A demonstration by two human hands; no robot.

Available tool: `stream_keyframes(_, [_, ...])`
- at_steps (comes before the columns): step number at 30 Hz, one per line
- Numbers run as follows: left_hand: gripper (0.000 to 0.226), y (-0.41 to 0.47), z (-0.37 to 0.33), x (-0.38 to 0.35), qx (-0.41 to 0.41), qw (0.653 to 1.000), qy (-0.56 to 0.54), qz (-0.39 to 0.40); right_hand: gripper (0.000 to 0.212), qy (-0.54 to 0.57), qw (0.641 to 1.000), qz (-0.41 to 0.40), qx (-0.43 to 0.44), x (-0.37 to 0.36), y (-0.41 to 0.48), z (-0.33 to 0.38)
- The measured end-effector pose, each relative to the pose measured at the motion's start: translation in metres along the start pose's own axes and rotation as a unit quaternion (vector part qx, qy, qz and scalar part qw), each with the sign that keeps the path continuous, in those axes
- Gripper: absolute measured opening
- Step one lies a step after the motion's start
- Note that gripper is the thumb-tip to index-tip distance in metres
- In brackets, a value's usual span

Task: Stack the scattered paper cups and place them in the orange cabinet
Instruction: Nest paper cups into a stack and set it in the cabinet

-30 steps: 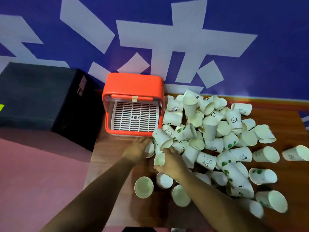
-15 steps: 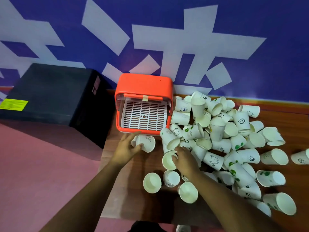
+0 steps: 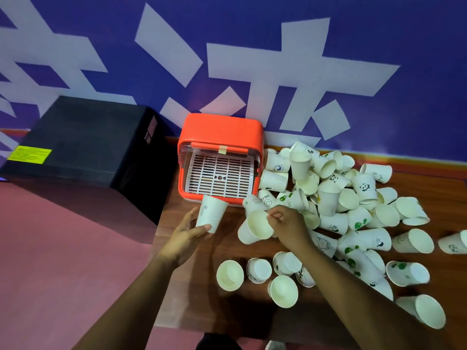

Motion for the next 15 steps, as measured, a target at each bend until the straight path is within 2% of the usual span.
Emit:
stream_keyframes(2, [0.073,-0.001,-0.007,-0.008,-0.002,0.998,-0.024,0.063,0.012,0.071,0.997,0.003,-0.025,0.013,0.000,0.013])
stream_keyframes(4, [0.074,-0.003,-0.013,-0.019,0.001,0.995,-0.056,0.084,0.016,0.124,0.991,0.020,-0.048,0.017,-0.003,0.025])
stream_keyframes(9, [0.082,-0.005,-0.021,-0.047,0.002,0.992,-0.072,0.100,0.013,0.228,0.965,0.071,-0.112,0.006,-0.009,0.047])
stream_keyframes(13, [0.073,-0.007,-0.024,-0.050,-0.009,0.995,-0.057,0.083,0.018,0.282,0.944,0.092,-0.145,-0.005,-0.005,0.051])
stream_keyframes(15, [0.075,-0.008,-0.025,-0.048,-0.014,0.995,-0.049,0.087,0.021,0.307,0.932,0.133,-0.139,-0.012,-0.006,0.054])
Point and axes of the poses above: each hand's wrist, its own y-axis towards the middle knuckle, its own x-axis out of the back of the hand, z = x × y, the point moved 3 cm from there along y, towards the middle knuckle, and after that the axes turned 12 degrees about -x, right-handed, at the moved point
